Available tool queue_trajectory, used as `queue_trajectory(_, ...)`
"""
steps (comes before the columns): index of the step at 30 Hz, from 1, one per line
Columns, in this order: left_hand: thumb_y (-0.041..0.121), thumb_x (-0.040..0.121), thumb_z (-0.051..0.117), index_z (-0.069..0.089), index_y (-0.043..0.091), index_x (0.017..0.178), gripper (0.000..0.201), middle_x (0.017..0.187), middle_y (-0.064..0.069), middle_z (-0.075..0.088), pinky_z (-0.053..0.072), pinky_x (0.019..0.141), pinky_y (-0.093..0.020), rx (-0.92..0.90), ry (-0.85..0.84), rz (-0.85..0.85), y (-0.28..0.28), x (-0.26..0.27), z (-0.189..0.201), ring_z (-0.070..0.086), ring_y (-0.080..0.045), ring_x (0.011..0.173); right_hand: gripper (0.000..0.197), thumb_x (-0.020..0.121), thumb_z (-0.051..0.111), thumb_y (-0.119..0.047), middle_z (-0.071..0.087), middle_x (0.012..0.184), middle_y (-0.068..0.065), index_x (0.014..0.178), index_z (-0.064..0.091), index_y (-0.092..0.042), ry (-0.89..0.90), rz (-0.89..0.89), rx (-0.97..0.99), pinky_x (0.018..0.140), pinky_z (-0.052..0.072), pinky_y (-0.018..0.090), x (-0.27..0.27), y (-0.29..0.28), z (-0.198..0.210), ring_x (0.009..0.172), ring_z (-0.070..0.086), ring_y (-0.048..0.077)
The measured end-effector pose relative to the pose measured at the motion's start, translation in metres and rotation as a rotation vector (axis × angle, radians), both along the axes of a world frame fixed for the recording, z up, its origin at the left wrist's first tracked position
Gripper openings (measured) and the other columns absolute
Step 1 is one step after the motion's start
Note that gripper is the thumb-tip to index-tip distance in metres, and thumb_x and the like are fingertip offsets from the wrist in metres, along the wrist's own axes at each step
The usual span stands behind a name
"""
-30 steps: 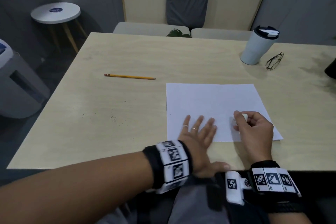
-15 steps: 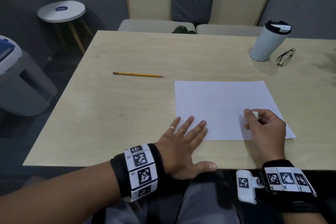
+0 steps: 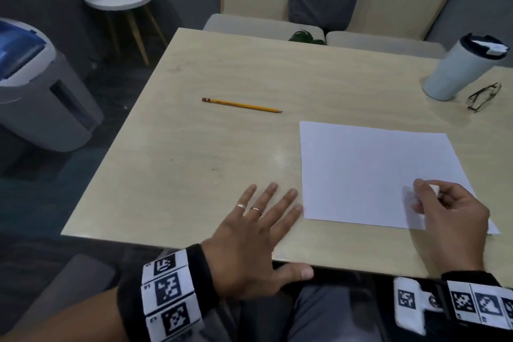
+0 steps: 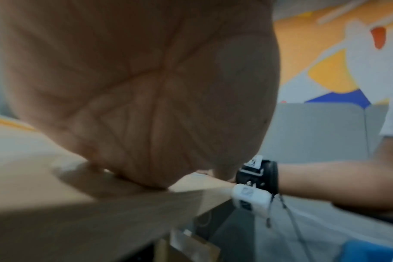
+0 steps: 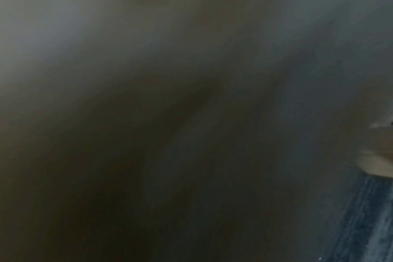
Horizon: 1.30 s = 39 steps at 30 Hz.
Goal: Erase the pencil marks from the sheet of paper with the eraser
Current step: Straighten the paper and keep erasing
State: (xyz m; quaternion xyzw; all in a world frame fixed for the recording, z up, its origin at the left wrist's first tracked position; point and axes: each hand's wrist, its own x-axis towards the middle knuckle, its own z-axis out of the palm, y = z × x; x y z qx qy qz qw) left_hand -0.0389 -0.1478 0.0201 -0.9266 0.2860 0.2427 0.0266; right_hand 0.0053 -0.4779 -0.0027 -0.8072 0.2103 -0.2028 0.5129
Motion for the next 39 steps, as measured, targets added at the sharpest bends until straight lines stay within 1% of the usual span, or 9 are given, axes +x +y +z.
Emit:
queue_trajectory(5, 0.092, 0.088, 0.006, -0.03, 0.009, 0.158, 0.115, 0.162, -0.009, -0.044, -0.02, 0.123, -0.056, 0.119, -0.117, 0.102, -0.011, 0.03, 0.016, -0.042, -0.031, 0.15, 0.018, 0.099, 0.077, -0.032, 0.066, 0.099, 0.034, 0.102, 0.076, -0.014, -0.013, -0.019, -0.034, 0.059, 0.047, 0.008, 0.003, 0.002, -0.002, 0.058, 0.066, 0.0)
queue_trajectory(9, 0.091, 0.091, 0.017, -0.025, 0.02, 0.163, 0.109, 0.166, 0.004, -0.039, -0.019, 0.125, -0.053, -0.099, 0.005, -0.108, -0.078, 0.057, 0.01, -0.038, -0.022, 0.153, 0.012, 0.099, 0.078, -0.03, 0.056, 0.082, 0.022, 0.096, 0.074, -0.02, -0.019, -0.015, -0.053, 0.057, 0.045, 0.006, 0.003, 0.004, 0.0, 0.058, 0.065, 0.004)
queue_trajectory(12, 0.09, 0.092, 0.019, -0.027, 0.022, 0.162, 0.108, 0.167, 0.006, -0.038, -0.017, 0.127, -0.05, -0.058, 0.026, -0.159, -0.106, 0.072, 0.0, -0.038, -0.021, 0.153, 0.013, 0.099, 0.078, -0.031, 0.055, 0.078, 0.015, 0.092, 0.073, -0.021, -0.017, -0.018, -0.072, 0.056, 0.045, 0.008, 0.002, 0.003, -0.001, 0.063, 0.065, 0.012)
queue_trajectory(19, 0.09, 0.091, 0.016, -0.029, -0.007, 0.152, 0.124, 0.159, -0.028, -0.034, -0.028, 0.119, -0.064, 0.242, -0.102, 0.193, -0.069, 0.076, 0.016, -0.029, -0.046, 0.154, 0.014, 0.1, 0.076, -0.026, 0.049, 0.075, 0.009, 0.098, 0.074, -0.012, 0.001, -0.016, -0.064, 0.055, 0.044, 0.006, 0.003, 0.002, -0.002, 0.064, 0.061, 0.015)
queue_trajectory(22, 0.092, 0.088, 0.01, -0.027, 0.003, 0.158, 0.12, 0.16, -0.022, -0.038, -0.029, 0.116, -0.065, 0.145, -0.132, 0.117, -0.073, 0.071, 0.017, -0.03, -0.045, 0.154, 0.015, 0.1, 0.077, -0.027, 0.049, 0.071, 0.005, 0.098, 0.075, -0.013, 0.013, -0.007, -0.073, 0.054, 0.042, 0.007, 0.003, 0.002, -0.003, 0.062, 0.062, 0.013)
queue_trajectory(25, 0.094, 0.088, 0.01, -0.028, 0.021, 0.161, 0.11, 0.166, -0.001, -0.04, -0.027, 0.119, -0.06, 0.0, -0.006, -0.044, -0.076, 0.059, 0.001, -0.04, -0.027, 0.151, 0.014, 0.099, 0.077, -0.029, 0.055, 0.073, 0.009, 0.099, 0.075, -0.015, 0.002, 0.003, -0.059, 0.055, 0.043, 0.006, 0.003, 0.0, -0.002, 0.061, 0.066, 0.011)
queue_trajectory(32, 0.095, 0.085, 0.006, -0.027, 0.003, 0.158, 0.122, 0.162, -0.019, -0.039, -0.029, 0.119, -0.058, 0.221, -0.11, 0.267, -0.005, 0.056, 0.012, -0.036, -0.038, 0.153, 0.019, 0.1, 0.076, -0.035, 0.071, 0.097, 0.025, 0.103, 0.075, -0.017, 0.002, 0.018, -0.071, 0.057, 0.045, 0.005, 0.003, -0.002, -0.009, 0.06, 0.067, -0.003)
queue_trajectory(37, 0.092, 0.09, 0.01, -0.028, 0.025, 0.161, 0.105, 0.165, 0.005, -0.041, -0.028, 0.119, -0.056, 0.004, 0.034, 0.01, -0.018, 0.038, 0.013, -0.044, -0.024, 0.149, 0.02, 0.097, 0.075, -0.046, 0.072, 0.099, 0.023, 0.097, 0.073, -0.026, 0.001, 0.001, -0.084, 0.058, 0.045, 0.005, 0.003, -0.004, -0.011, 0.064, 0.068, 0.0)
queue_trajectory(39, 0.092, 0.09, 0.013, -0.029, 0.022, 0.161, 0.109, 0.166, 0.001, -0.04, -0.027, 0.12, -0.055, 0.063, 0.008, 0.03, -0.014, 0.039, 0.007, -0.043, -0.027, 0.15, 0.022, 0.098, 0.075, -0.046, 0.072, 0.099, 0.024, 0.098, 0.073, -0.024, 0.008, 0.002, -0.081, 0.058, 0.045, 0.005, 0.003, -0.006, -0.012, 0.063, 0.068, 0.0)
